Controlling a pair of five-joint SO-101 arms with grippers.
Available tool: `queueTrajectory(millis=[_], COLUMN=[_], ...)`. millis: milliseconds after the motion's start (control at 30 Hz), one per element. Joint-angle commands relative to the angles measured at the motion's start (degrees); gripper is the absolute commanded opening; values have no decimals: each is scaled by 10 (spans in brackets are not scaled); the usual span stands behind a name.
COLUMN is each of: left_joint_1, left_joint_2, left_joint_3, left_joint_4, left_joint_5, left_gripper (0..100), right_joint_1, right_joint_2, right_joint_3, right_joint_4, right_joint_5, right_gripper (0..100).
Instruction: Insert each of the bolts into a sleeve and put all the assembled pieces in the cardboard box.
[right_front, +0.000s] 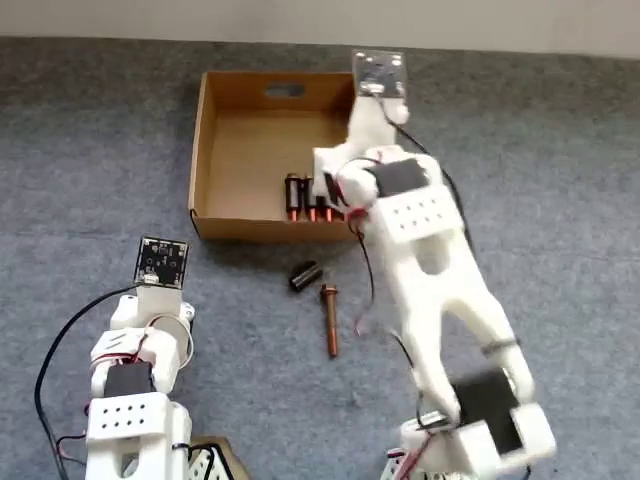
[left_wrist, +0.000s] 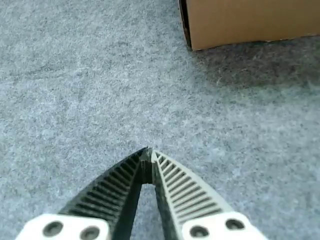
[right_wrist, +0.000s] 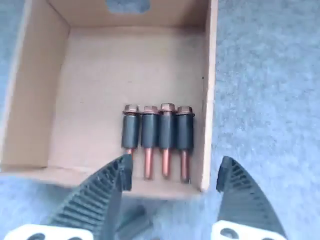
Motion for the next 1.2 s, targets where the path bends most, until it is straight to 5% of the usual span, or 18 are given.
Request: queueTrajectory(millis=[0,267,567,800,1167], left_joint_1=[7,7,7,7,7], left_joint_2=[-7,-7,-7,-7,-7], left_joint_3=[-3,-3,-3,-3,-3], left_joint_4=[-11,-11,-11,-11,-10], left_joint_5=[-4,-4,-4,-4,-4], left_gripper=[14,14,14,14,14], right_joint_1=[-15,-79,-160,-185,-181], right_joint_2=[-109,-244,-259,-239,28], right_joint_3=[58,255,473,480,318], right_joint_4=[13,0,-168,-208,-205], right_joint_5=[0,0,1,89,93], right_gripper=[259,259,259,259,259])
